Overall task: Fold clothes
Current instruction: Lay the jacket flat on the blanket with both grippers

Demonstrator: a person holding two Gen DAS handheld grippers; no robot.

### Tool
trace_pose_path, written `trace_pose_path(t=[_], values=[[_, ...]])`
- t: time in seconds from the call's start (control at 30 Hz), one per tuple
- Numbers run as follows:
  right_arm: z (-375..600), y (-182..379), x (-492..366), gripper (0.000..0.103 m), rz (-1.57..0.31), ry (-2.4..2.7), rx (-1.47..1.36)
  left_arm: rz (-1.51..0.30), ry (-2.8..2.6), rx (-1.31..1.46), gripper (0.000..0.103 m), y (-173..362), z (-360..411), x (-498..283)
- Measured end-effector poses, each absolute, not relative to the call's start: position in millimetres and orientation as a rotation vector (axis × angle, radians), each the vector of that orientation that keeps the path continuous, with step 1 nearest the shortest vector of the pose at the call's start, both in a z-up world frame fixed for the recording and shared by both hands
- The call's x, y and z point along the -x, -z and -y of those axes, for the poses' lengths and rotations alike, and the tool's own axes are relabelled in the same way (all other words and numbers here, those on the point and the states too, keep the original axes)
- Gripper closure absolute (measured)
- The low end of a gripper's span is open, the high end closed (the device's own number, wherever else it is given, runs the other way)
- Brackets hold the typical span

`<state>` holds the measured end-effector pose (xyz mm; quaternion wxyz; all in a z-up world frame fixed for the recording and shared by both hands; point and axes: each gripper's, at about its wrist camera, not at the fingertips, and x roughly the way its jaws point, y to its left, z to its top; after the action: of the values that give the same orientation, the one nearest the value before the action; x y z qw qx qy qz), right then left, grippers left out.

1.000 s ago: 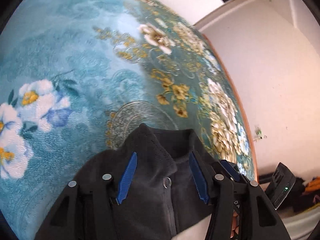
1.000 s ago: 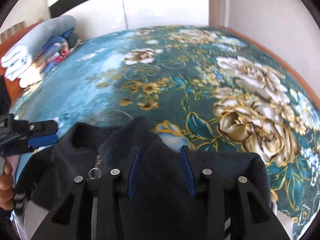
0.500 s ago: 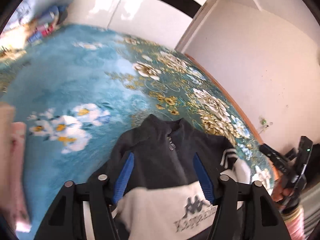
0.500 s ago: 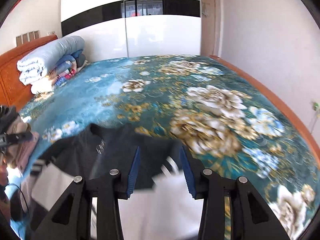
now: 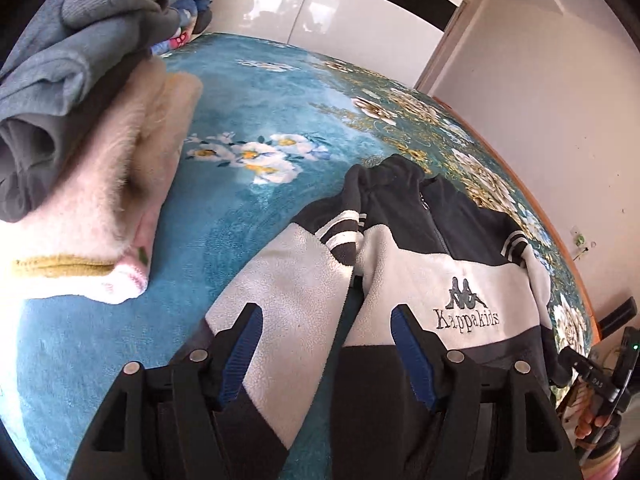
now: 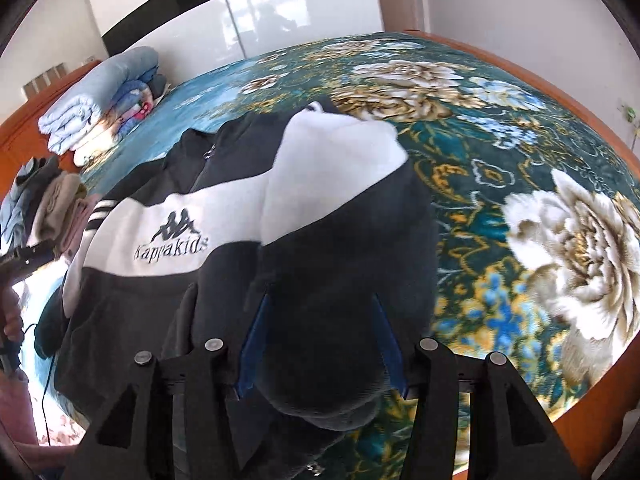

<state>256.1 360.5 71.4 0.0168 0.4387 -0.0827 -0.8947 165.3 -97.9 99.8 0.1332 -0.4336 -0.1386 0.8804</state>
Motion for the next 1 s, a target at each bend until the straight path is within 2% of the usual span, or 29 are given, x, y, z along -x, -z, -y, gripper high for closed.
trace_pose_path(t=[0.07,0.3,0.5,0.6,0.63,0.77,1.0], values=[[-346.7,-63.2,-251.9,0.049,0.182,2.798,-1.373,0.421,-2.564,1.237,0.033,-109.1,100.6,-170.3],[-342.9,-53.6,-258.6,0.049,0.247,2.802,-1.419,0.414,-2.615,1.227,0.031,-118.8,107.6,-177.3],[-332.1,-48.5,-259.2,0.047,0.095,2.841,-1.416,0.472,-2.559,1.256,0.031,-111.3,96.3,-173.5],[-345.4,-47.6,-259.3,0.077,0.172,2.855,-1.415,0.448,-2.566,1.254,0.031,-111.7,91.9,-173.7],[-352.1,-49.9,-260.3,0.082,0.212,2.858,-1.398,0.449,-2.569,1.259,0.031,-110.4,92.4,-173.0],[-399.5,-76.8,-261.1,0.085,0.385,2.923,-1.304,0.459,-2.603,1.289,0.031,-102.8,95.4,-169.5],[-511.0,-156.9,-233.7,0.086,0.425,3.298,-1.184,0.469,-2.608,1.294,0.031,-92.4,95.4,-159.0]])
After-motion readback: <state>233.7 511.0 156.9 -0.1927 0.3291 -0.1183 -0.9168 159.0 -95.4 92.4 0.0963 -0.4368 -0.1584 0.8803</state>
